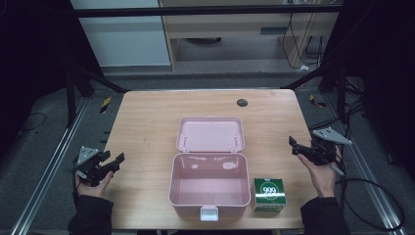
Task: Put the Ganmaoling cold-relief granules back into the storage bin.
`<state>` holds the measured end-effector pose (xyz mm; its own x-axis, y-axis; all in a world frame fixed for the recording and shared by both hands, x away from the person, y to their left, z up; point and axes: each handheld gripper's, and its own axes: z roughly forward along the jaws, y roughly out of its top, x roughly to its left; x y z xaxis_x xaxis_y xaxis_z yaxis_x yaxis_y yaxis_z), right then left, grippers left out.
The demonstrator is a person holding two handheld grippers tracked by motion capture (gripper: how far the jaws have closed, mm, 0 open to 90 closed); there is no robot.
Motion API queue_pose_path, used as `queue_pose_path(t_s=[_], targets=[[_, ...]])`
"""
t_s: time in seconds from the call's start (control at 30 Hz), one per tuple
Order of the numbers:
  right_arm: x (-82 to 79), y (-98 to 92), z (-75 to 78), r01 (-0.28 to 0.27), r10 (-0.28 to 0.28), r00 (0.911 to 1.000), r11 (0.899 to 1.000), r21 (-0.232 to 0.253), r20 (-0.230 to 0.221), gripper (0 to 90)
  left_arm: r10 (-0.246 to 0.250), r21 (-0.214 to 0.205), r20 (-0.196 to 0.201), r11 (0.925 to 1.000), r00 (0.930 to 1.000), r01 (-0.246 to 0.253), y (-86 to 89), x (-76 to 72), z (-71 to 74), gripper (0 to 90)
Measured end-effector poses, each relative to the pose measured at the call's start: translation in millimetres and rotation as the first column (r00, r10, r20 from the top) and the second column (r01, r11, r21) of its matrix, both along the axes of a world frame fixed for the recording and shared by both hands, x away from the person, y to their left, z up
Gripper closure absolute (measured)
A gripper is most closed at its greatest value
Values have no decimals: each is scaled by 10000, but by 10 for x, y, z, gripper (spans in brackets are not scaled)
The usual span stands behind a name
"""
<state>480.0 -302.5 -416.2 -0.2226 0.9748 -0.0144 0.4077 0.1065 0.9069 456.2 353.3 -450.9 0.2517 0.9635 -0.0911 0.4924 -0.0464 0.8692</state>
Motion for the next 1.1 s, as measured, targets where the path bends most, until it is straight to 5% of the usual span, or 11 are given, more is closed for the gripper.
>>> queue_pose_path(t_s=[0.27,0.53,0.83,1.0,1.03,1.07,1.1], targets=[[-23,77,231,-888,887,9960,9952,-406,-43,157,-281,6,-192,9996,9994,281,-32,22,-18,386],[-3,255,425,-1801,1777,9836,9781,-1044,-314,140,-579,35,-599,9983,9965,582,-65,53,-54,370],[41,387,680,-2853,2688,9573,9377,-1982,-1061,99,-620,243,-788,9976,9950,641,-120,72,-82,329],[33,466,758,-3725,3377,9247,8979,-2343,-1758,76,-582,317,-810,9976,9950,609,-129,70,-89,304],[33,466,758,-3725,3377,9247,8979,-2343,-1758,76,-582,317,-810,9976,9950,609,-129,70,-89,299],[18,499,780,-4050,3626,9105,8790,-2515,-1990,71,-579,320,-821,9976,9949,607,-127,70,-90,297],[18,499,780,-4050,3626,9105,8790,-2515,-1990,71,-579,320,-821,9976,9949,607,-127,70,-90,294]])
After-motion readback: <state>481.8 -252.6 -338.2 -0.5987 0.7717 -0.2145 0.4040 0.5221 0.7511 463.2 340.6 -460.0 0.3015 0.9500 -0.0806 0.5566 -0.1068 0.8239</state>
